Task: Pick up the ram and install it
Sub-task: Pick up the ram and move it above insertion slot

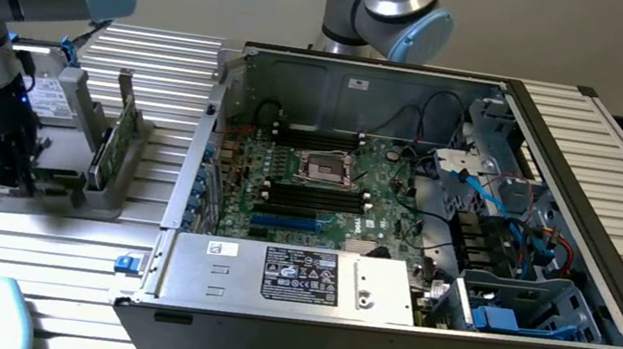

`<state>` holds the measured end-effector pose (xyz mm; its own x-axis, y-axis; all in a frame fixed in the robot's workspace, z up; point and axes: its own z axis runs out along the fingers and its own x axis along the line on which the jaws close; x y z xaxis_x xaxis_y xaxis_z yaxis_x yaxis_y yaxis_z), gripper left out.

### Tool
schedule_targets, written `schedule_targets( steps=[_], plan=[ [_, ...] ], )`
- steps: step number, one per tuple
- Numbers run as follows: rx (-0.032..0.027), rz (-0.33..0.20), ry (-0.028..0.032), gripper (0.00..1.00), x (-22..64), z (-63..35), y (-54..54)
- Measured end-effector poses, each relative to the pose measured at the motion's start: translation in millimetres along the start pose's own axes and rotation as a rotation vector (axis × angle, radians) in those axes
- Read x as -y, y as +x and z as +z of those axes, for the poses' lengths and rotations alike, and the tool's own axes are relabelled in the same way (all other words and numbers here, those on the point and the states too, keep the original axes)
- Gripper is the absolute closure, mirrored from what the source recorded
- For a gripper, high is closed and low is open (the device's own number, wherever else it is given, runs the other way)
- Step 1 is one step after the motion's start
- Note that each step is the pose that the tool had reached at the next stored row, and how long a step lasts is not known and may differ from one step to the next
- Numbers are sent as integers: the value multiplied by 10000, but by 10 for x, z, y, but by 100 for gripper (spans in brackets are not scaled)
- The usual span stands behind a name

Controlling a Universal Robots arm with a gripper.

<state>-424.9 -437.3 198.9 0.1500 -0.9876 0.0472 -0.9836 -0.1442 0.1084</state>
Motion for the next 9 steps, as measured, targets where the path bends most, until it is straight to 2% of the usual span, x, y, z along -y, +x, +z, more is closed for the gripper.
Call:
schedule_targets(
  steps=[9],
  plan=[
    [5,-2,-36,86,4,-94,2]
  ],
)
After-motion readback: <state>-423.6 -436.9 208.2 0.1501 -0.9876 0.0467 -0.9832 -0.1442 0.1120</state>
